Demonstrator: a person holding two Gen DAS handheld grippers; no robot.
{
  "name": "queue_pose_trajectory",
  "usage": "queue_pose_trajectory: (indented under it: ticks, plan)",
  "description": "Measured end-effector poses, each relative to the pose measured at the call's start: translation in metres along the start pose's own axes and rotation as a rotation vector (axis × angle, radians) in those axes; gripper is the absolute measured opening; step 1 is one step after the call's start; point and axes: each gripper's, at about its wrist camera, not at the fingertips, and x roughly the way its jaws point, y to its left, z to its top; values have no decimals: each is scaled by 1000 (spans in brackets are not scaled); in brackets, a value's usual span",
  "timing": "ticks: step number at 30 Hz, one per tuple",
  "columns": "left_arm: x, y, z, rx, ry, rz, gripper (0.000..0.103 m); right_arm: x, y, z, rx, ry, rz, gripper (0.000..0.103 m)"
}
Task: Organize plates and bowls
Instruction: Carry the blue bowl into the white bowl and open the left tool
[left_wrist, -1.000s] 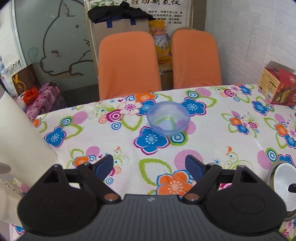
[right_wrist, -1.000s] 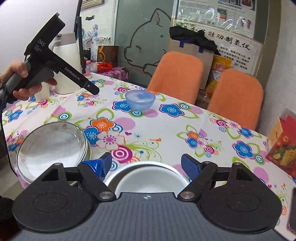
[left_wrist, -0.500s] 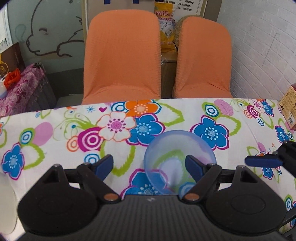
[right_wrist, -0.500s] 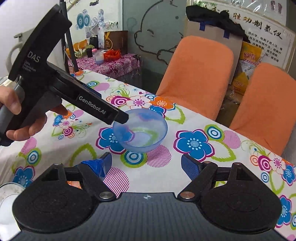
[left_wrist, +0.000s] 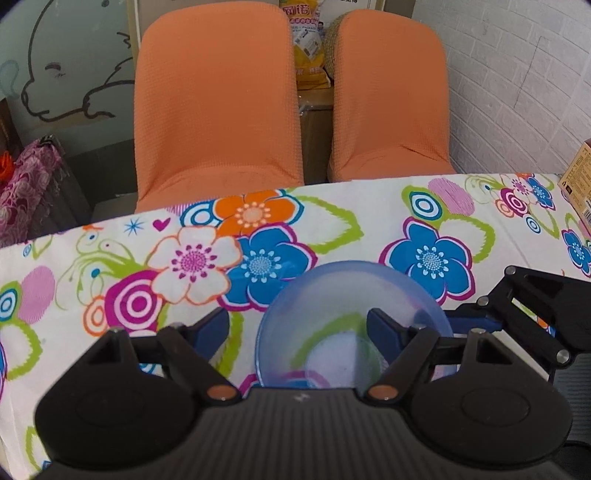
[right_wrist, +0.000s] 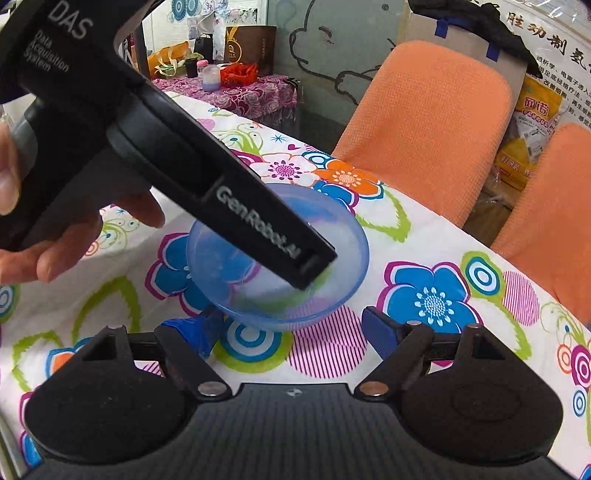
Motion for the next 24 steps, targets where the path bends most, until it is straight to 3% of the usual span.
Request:
queue_pose_trajectory:
  ticks: [2, 3, 4, 9, 12, 18, 24]
  plan:
    - [1, -1, -2, 8, -10, -2, 63, 2, 0, 1, 12, -23, 3, 69]
    - [0, -2, -3, 24, -15, 0, 43, 3, 0, 2, 20, -39, 1, 69]
    - [-1, -3, -3, 25, -13, 1, 40, 3, 0, 2, 31, -58, 8, 69]
    - [-29, -8, -1, 15, -41, 3, 40, -7, 2, 6, 57, -119, 29, 68]
    - [-59, -22, -4, 19, -81, -12, 40, -35, 11, 6, 35, -152, 10, 68]
    - [-128, -84, -31, 67, -154, -55, 40, -120, 22, -9, 47, -193, -25, 68]
    - [-166, -167, -87, 131, -165, -188, 41, -198, 42, -69, 61, -181, -133, 68]
